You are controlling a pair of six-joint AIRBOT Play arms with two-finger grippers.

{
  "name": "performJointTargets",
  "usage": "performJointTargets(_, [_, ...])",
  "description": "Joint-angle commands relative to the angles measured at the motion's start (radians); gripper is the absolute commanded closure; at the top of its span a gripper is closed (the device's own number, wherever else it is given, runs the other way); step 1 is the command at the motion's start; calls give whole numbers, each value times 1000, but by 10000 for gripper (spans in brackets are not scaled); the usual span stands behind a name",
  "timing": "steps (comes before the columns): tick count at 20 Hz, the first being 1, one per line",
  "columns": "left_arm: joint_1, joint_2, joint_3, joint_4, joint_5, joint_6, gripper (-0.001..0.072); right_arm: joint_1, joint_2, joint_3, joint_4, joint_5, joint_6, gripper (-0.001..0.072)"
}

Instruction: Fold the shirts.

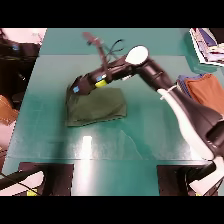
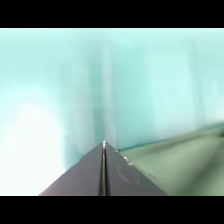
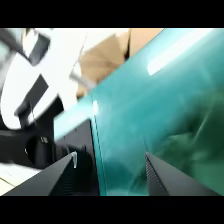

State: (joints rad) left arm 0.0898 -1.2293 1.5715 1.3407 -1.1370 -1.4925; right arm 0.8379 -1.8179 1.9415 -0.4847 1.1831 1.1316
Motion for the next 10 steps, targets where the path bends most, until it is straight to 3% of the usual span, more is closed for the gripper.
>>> performJointTargets(1, [71,47,-1,21,-54,1,683,52,-92,96,-122,110,59,291])
performJointTargets(4, [71,47,-1,5,-61,8,682,-28,-39,-15,-164,149,66,292])
performJointTargets(5, [71,47,-1,5,-68,8,683,-65,-7,-76,-182,151,66,341])
performJointTargets(10, [71,47,-1,-11,-83,8,682,-316,187,-475,-253,114,84,350])
